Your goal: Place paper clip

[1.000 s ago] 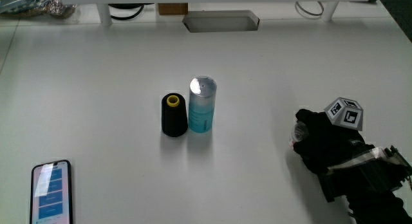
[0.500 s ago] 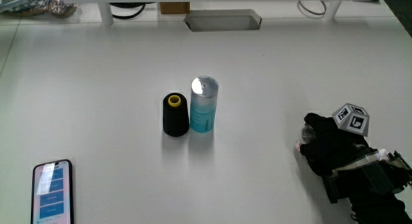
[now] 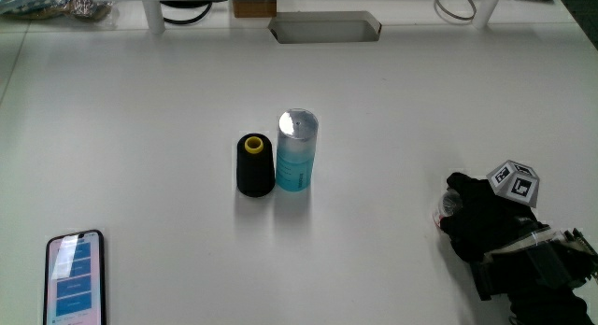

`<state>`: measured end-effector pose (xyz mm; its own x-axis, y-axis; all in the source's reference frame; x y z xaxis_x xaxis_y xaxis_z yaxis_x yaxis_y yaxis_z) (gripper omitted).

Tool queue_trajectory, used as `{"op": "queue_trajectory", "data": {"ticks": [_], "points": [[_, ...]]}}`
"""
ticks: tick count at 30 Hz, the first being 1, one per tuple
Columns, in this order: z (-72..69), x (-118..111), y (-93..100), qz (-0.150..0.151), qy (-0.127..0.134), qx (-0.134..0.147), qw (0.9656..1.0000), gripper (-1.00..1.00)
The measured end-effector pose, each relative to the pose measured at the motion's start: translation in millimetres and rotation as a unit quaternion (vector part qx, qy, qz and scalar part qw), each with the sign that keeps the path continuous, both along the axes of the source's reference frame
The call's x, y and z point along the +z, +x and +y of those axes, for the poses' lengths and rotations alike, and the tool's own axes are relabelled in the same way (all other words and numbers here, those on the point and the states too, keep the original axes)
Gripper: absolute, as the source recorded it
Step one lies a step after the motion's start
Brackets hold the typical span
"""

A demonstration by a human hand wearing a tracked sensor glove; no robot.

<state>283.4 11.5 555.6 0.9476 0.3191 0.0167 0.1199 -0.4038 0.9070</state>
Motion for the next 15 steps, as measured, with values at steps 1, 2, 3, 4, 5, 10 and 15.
{"op": "queue_trajectory", "data": {"ticks": [1,2,3,4,5,10,15], "points": [[-0.3,-1.1,-1.8,0.002,0.002,-0.004,1.0,0.0],[-0.3,1.3,-1.3,0.001,-0.007,-0.001,1.0,0.0],[-0.3,5.0,0.7,0.015,-0.017,0.003,0.9997,0.0],[-1.4,1.8,-1.4,0.008,-0.011,0.0,0.9999,0.0],[-2.2,3.4,-0.5,0.015,-0.012,-0.002,0.9998,0.0],[5.9,8.5,5.2,-0.002,-0.069,-0.005,0.9976,-0.5],[0.5,1.0,9.1,-0.005,-0.066,-0.014,0.9977,-1.0]]}}
